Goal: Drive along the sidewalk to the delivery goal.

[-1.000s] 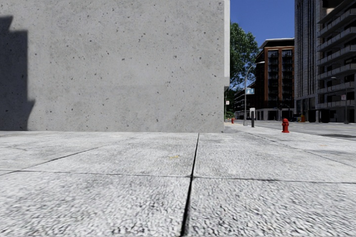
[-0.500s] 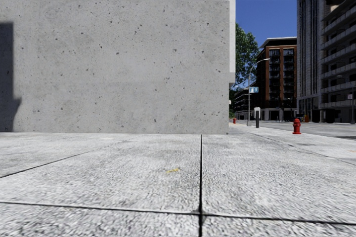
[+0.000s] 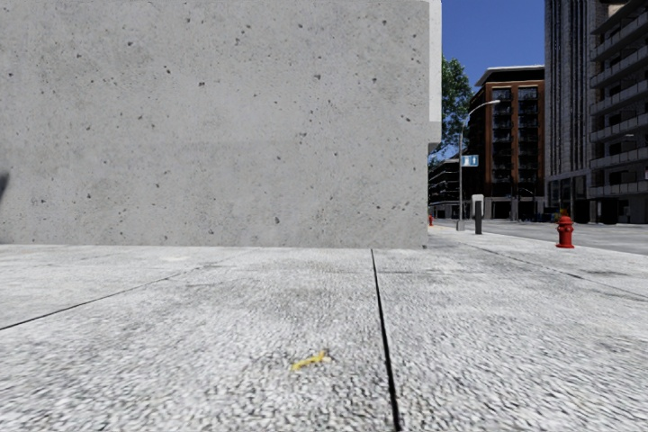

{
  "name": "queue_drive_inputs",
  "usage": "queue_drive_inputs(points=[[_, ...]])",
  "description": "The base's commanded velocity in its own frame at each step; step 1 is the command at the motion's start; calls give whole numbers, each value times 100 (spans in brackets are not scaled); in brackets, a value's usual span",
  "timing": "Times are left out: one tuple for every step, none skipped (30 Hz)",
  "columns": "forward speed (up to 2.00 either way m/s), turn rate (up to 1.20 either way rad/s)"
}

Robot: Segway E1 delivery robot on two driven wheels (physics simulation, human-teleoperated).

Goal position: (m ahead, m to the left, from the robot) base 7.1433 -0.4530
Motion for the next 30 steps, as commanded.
queue_drive_inputs(points=[[200, -29], [200, -34], [200, -36], [200, -36], [200, -36], [200, -36], [200, -31], [200, -6], [200, -6], [200, 0], [200, 0], [200, 0], [200, 0], [200, 0], [200, 0], [200, 0], [200, 0], [200, 0], [200, 0], [200, 0], [200, 0], [200, 0], [200, 0], [200, 0], [200, 0], [200, 0], [200, 0], [200, 0], [200, 0], [200, 0]])
